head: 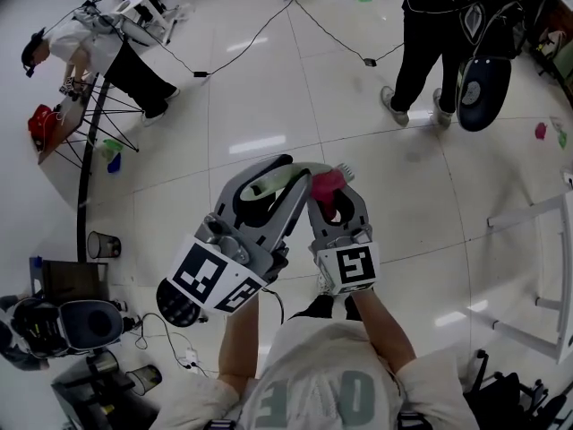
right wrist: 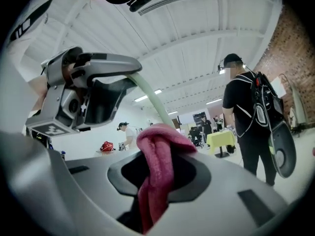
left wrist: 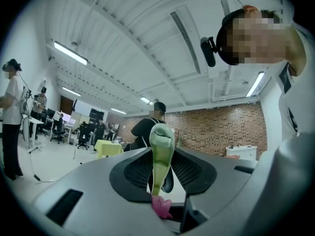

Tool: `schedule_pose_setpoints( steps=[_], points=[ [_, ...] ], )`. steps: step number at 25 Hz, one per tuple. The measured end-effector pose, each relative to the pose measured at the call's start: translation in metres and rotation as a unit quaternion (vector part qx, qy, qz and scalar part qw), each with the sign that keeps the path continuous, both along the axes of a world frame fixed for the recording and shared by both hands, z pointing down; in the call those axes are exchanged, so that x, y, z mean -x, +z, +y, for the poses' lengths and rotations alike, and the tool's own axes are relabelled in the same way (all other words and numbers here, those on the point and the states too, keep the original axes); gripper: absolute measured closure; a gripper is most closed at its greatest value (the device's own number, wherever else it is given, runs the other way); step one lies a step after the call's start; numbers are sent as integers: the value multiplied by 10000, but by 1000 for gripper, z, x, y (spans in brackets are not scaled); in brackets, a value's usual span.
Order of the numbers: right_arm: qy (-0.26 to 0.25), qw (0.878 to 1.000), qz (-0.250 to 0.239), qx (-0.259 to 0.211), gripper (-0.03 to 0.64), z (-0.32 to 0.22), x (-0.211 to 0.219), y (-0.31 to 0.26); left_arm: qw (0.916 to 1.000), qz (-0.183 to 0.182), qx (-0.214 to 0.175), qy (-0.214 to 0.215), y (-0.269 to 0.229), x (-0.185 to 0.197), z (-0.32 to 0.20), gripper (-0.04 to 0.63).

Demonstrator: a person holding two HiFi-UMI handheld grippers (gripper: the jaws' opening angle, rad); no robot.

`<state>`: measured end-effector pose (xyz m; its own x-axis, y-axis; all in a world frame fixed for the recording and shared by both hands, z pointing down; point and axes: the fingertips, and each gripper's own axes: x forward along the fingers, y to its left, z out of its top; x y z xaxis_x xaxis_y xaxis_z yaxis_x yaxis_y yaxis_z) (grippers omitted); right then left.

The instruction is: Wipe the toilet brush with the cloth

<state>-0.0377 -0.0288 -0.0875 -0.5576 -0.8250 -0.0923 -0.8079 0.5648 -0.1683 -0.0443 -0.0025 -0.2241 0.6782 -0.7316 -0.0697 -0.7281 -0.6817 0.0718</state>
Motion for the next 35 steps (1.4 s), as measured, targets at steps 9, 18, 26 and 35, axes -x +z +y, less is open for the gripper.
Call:
schedule_pose_setpoints(
  steps=[9,18,26,35],
  points=[
    [323,9967,471,575,522,-15,-16,59,10000,84,-12,26,-3,-1,1,477],
    [374,9932,776,779,522,-20,-24,86,9999,110,36,-42,0,-2,1,477],
    [-424,9963,522,529,522,7,1,45,9987,7,156,-492,27,17,-27,477],
    [-530,9965,487,-424,522,18,-36,-46,9982,28,-60,-591,49,36,-34,477]
  ],
)
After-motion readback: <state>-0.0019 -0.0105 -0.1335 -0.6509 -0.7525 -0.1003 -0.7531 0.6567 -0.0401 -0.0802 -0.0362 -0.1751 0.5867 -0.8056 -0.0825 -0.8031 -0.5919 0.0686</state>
